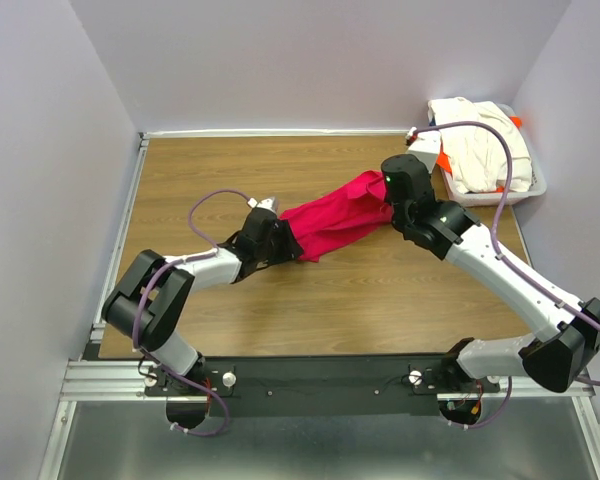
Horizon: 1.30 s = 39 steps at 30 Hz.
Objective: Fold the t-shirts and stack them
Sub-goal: Flatten the tshirt out
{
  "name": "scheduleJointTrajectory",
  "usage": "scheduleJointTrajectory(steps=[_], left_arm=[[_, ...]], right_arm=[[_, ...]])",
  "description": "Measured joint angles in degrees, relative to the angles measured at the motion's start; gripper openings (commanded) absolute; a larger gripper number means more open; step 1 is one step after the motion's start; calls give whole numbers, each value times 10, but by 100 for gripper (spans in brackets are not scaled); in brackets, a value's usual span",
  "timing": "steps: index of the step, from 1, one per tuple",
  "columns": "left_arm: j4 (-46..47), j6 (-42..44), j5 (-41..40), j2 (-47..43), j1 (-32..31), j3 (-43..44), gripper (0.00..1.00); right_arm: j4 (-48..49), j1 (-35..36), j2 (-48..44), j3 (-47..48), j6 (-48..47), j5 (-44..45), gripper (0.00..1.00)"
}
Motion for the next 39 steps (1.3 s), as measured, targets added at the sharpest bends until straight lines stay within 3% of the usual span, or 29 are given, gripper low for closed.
scheduleJointTrajectory(steps=[4,15,24,28,39], left_arm=[[-22,-9,-18,0,-7,0,61],[-60,-17,-67,-6,-9,6,62],[-55,-25,-69,33,-14,57,47],[-56,-31,-70,43,-27,63,46],[-61,-53,-117,-7,-36,7,61]], right_arm=[[-4,0,0,8,-3,0,0],[-5,0,-5,12,-5,0,0],[-5,-4,-17,15,-9,0,0],[-5,-4,-17,17,-10,-1,0],[-5,-7,-47,2,-9,-12,0]])
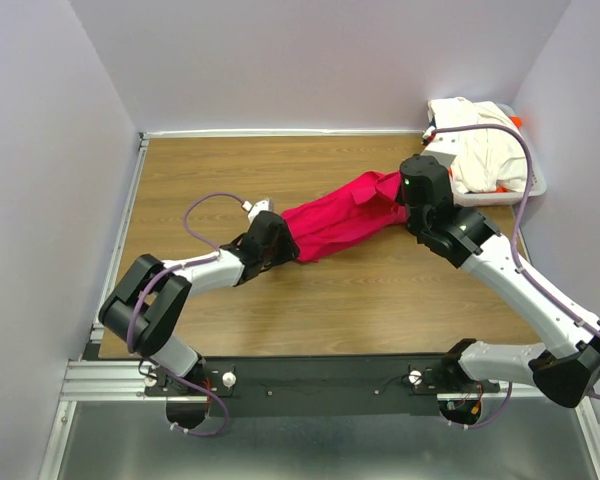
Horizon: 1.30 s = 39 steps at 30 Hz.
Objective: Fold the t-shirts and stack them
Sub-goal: Flatten the tshirt out
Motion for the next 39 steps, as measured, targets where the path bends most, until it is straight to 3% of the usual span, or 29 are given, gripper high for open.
scheduleJointTrajectory(steps=[6,16,20,21,23,26,29,39], left_arm=[[1,0,-29,-22,0,-1,61],[15,1,-47,19,0,0,58],[41,7,-46,47,-5,17,39],[42,8,-45,53,-6,20,21],[51,16,-39,71,-10,33,0],[45,19,-36,76,-12,37,0],[17,26,-40,49,-12,38,0],[-148,78,-118,-283,1,145,0]], right_arm=[[0,0,-15,-19,1,-4,0],[-3,0,-16,-18,4,-13,0],[-9,0,-16,-7,4,-13,0],[-13,0,-15,0,4,-13,0],[-18,0,-13,13,3,-13,0],[-20,0,-6,44,-3,-10,0],[-22,0,7,92,-16,0,0],[-27,0,-20,204,-62,45,1]])
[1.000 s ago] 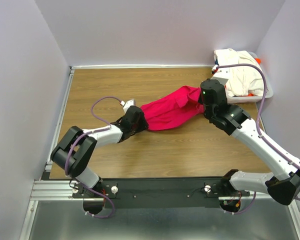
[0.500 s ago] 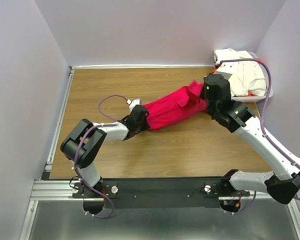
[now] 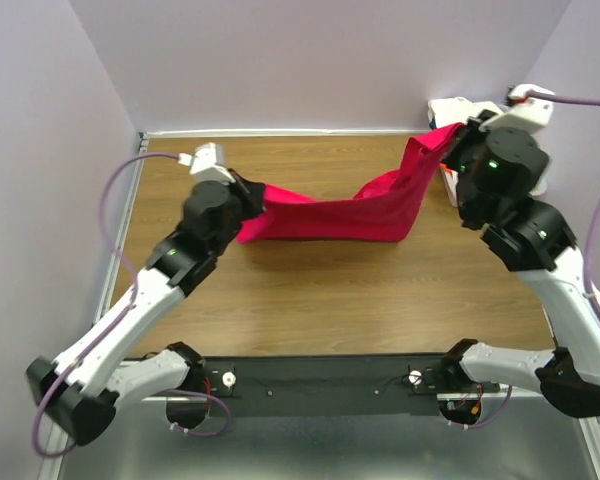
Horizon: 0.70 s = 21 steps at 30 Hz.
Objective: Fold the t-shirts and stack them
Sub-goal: Flatten the tshirt out
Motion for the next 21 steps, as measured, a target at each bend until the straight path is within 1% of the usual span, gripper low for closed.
scheduleJointTrajectory(steps=[3,5,8,11,13,15,16,17,18,19,21], left_arm=[[-39,14,-24,-67,1,52,0],[-62,28,-40,-91,2,87,0],[-78,53,-62,-93,10,131,0],[-79,76,-69,-62,31,167,0],[-67,92,-62,-27,67,185,0],[-41,106,-50,23,116,197,0],[-34,110,-44,49,136,203,0],[-21,115,-30,78,157,214,0],[-5,122,-16,114,177,231,0],[16,129,-2,156,196,255,0],[23,141,18,210,214,302,0]], right_arm=[[0,0,-44,13,-1,1,0],[0,0,-74,27,3,-4,0],[3,0,-81,59,8,-16,1],[24,-2,-47,88,10,-23,1],[44,-9,9,108,5,-28,1],[63,-34,86,136,2,-56,1],[64,-54,147,165,4,-79,1],[69,-67,181,192,6,-103,1],[67,-92,250,220,9,-124,1],[62,-104,292,257,11,-146,1],[58,-132,388,327,12,-171,1]])
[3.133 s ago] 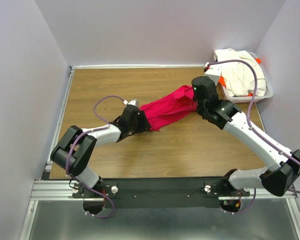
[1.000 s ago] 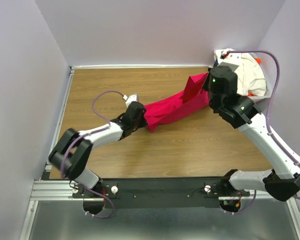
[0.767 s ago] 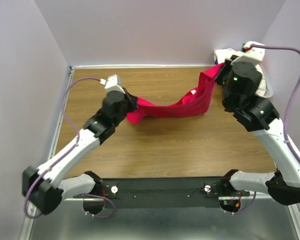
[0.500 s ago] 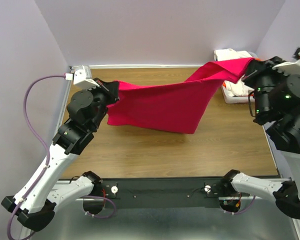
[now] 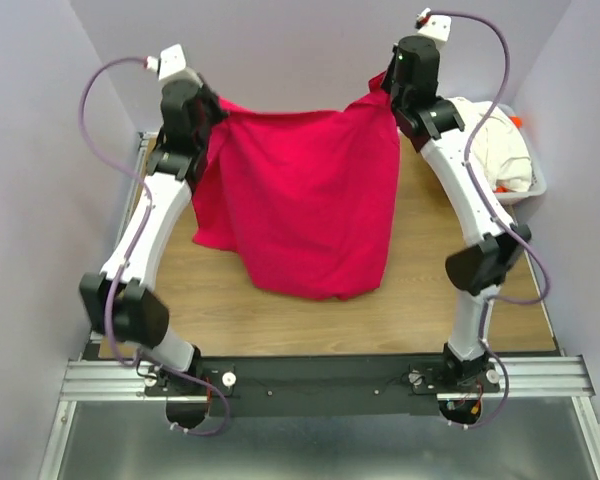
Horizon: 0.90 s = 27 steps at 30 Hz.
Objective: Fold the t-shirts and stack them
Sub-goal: Flatten the tshirt out
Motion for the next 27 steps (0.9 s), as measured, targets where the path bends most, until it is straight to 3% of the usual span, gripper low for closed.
scheduleJointTrajectory(steps=[2,6,9,13,16,20,22,24,25,26,27], left_arm=[[8,15,25,76,16,86,0],[9,47,67,154,28,238,0],[10,77,85,151,35,311,0],[21,98,98,101,51,321,0],[37,102,105,41,56,263,0],[57,90,118,-42,55,104,0],[65,69,125,-86,56,-29,0],[73,51,136,-110,56,-141,7],[68,41,144,-120,56,-196,26],[59,30,157,-125,56,-265,38],[57,17,162,-127,56,-301,38]], right_arm=[[-12,-21,83,76,-4,-21,1],[-11,-34,133,181,-22,-37,1],[45,-35,84,167,-35,-40,1],[111,-33,-54,59,-24,-45,1],[157,-33,-167,-76,2,-45,1],[187,-33,-286,-282,63,-45,1],[190,-33,-349,-433,106,-46,1],[189,-33,-394,-570,147,-53,13],[181,-33,-417,-649,175,-61,20],[174,-33,-433,-705,196,-68,36],[173,-33,-450,-759,208,-75,44]])
